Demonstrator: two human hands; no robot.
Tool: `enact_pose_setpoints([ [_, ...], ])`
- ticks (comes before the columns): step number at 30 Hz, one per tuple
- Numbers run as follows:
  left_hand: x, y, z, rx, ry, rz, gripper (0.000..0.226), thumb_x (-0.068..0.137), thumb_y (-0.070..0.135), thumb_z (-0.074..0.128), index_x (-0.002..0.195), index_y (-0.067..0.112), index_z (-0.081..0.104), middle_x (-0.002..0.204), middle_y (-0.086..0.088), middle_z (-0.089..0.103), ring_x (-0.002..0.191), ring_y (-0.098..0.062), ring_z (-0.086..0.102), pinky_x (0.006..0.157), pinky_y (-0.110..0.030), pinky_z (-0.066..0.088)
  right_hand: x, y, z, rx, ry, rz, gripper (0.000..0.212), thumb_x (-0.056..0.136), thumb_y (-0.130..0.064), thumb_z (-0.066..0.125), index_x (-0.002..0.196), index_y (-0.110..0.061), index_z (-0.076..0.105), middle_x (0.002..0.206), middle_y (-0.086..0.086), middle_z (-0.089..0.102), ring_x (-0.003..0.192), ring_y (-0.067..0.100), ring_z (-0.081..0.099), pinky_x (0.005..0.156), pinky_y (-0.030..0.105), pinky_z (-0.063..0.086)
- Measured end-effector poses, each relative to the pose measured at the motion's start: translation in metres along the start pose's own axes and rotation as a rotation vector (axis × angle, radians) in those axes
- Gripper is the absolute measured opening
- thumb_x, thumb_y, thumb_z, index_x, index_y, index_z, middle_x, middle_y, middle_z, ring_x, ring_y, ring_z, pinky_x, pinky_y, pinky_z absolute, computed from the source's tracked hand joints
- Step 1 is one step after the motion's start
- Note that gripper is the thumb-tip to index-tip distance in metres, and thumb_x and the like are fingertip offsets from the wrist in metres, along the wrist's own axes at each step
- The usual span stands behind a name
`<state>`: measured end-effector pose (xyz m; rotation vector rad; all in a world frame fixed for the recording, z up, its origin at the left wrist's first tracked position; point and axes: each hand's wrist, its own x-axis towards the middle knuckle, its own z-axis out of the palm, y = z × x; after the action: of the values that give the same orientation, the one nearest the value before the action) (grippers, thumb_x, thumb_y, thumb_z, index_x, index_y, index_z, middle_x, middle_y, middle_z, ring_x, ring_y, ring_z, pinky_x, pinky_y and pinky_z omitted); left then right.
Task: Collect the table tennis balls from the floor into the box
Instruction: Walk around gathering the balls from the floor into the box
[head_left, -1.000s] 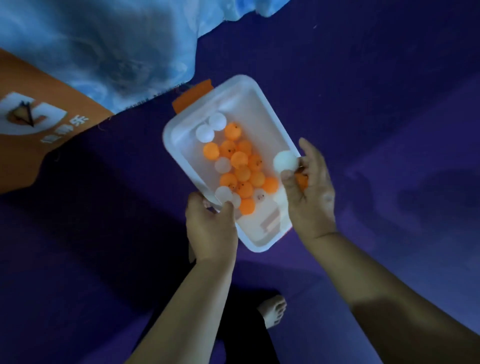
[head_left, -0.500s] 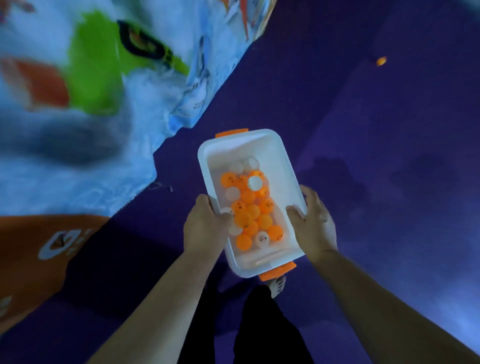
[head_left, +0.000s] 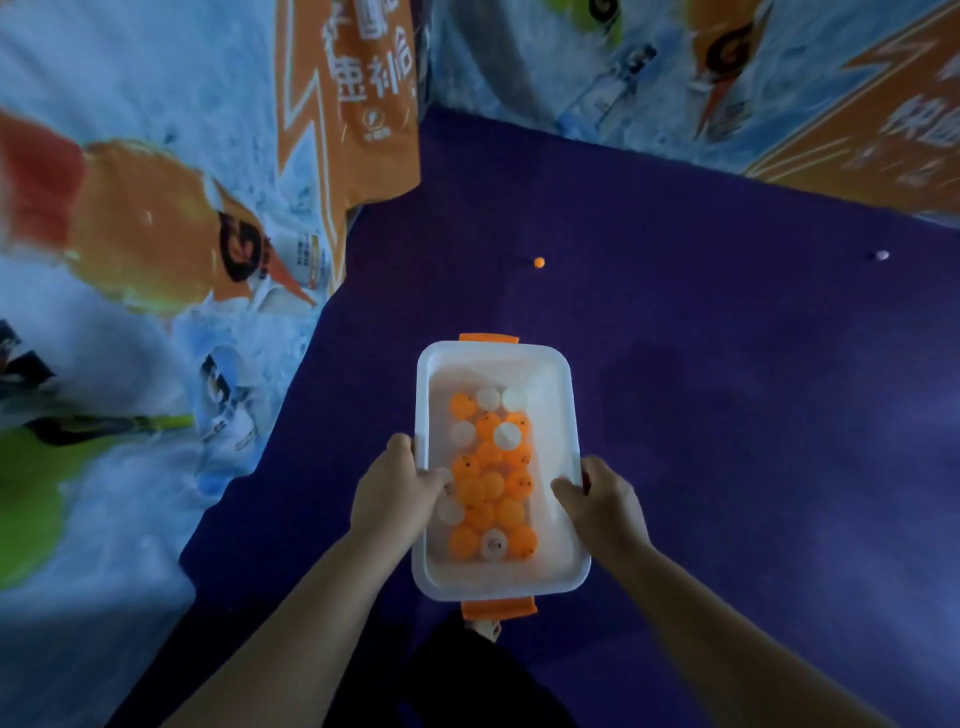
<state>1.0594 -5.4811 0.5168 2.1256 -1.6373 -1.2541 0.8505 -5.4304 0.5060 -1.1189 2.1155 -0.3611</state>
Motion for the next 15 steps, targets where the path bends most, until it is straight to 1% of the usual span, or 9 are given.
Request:
enact_pose_setpoints([
  [3,0.026,0.054,0.009,0.003,-0.042,0.031,0.028,0.080,0.030,0.067,0.096,0.015,0.049,0.081,0.001,0.061,0.064,-0.016,0.060,0.049,-0.028,0.045,0.035,-0.002,-0.044,-0.005,0.012,0.012,0.018,0.085,-0.032,0.056,0.090,-0.015,0.055,0.081,0.000,0.062,0.072,0.018,0.059,0.058,0.031,0.047],
  [7,0.063,0.109,0.017,0.008,-0.073,0.066,0.021,0.083,0.022,0.062,0.096,0.013,0.049,0.079,0.000,0.059,0.062,-0.015,0.057,0.047,-0.026,0.040,0.085,-0.006,-0.085,0.008,0.039,0.012,0.018,0.086,-0.030,0.056,0.093,-0.014,0.055,0.084,0.001,0.062,0.073,0.017,0.059,0.059,0.029,0.047],
  [12,0.127,0.172,0.023,0.056,-0.092,0.097,0.011,0.085,0.018,0.054,0.093,0.012,0.049,0.075,0.002,0.055,0.059,-0.014,0.051,0.048,-0.026,0.037,0.155,-0.019,-0.124,0.048,0.065,0.061,0.018,0.084,-0.029,0.057,0.089,-0.012,0.055,0.082,0.003,0.062,0.069,0.017,0.057,0.058,0.029,0.046],
  [15,0.179,0.216,0.022,0.060,-0.174,0.122,0.013,0.085,0.022,0.055,0.093,0.013,0.050,0.077,0.002,0.057,0.060,-0.014,0.052,0.050,-0.025,0.038,0.202,-0.030,-0.147,0.082,0.112,0.101,0.017,0.085,-0.026,0.057,0.083,-0.008,0.056,0.076,0.005,0.060,0.063,0.015,0.053,0.056,0.030,0.046],
])
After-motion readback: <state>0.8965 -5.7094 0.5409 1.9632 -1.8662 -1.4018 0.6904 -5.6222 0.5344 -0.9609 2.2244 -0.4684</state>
